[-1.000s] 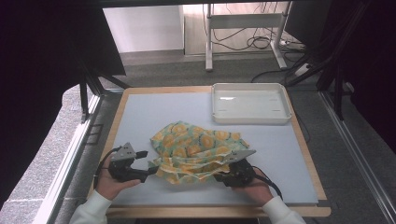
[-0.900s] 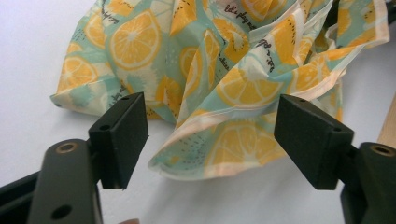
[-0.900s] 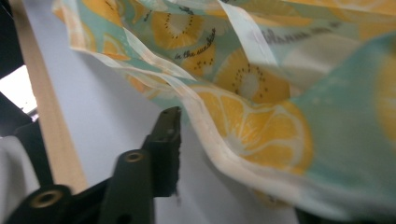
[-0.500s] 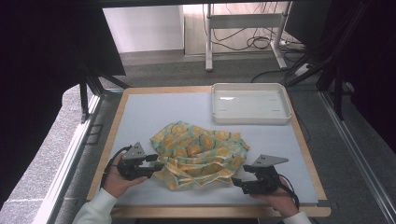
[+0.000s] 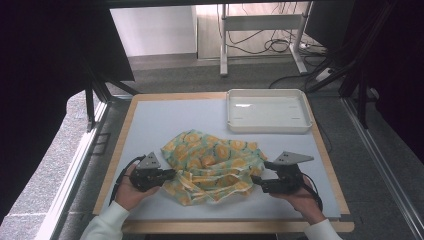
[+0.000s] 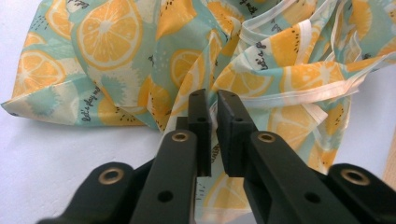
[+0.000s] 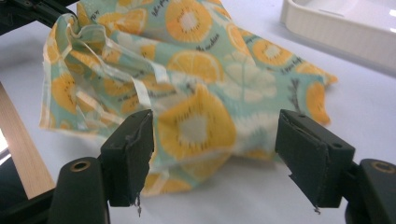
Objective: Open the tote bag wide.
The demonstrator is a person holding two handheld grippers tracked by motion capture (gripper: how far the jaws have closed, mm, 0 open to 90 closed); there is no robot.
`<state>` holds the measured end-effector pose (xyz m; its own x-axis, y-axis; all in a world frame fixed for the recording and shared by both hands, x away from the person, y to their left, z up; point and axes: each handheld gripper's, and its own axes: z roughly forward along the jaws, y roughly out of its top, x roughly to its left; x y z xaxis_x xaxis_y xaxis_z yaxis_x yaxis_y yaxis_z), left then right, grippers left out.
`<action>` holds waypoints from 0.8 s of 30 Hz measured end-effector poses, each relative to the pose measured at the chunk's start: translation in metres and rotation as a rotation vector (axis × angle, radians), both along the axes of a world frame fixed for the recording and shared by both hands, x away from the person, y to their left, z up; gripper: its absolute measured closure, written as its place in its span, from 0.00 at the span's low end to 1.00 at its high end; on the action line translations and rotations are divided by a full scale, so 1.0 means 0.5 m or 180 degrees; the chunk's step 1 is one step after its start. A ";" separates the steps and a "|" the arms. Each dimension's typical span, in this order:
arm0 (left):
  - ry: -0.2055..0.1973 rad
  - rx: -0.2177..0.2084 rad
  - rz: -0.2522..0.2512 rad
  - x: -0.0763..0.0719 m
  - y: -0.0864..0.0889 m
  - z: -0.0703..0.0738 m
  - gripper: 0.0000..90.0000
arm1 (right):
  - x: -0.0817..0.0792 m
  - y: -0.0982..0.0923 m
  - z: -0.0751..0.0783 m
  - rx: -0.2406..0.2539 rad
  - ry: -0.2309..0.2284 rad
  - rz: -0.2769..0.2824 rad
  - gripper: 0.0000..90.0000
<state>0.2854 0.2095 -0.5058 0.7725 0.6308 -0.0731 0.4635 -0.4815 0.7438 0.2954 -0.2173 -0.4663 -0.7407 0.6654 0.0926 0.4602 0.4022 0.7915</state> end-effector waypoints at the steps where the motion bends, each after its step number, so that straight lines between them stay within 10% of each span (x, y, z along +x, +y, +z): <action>1: 0.0011 -0.0012 0.0014 0.000 0.000 -0.001 0.96 | 0.005 0.005 0.001 -0.0010 0.0015 0.0032 0.32; 13: 0.0050 -0.0081 0.0060 0.001 0.014 -0.001 1.00 | 0.042 0.037 -0.002 -0.0331 0.0136 0.0206 0.88; 24: -0.0010 -0.0233 0.0168 -0.003 0.031 0.008 1.00 | 0.039 0.029 0.021 -0.0089 0.0077 0.0280 0.97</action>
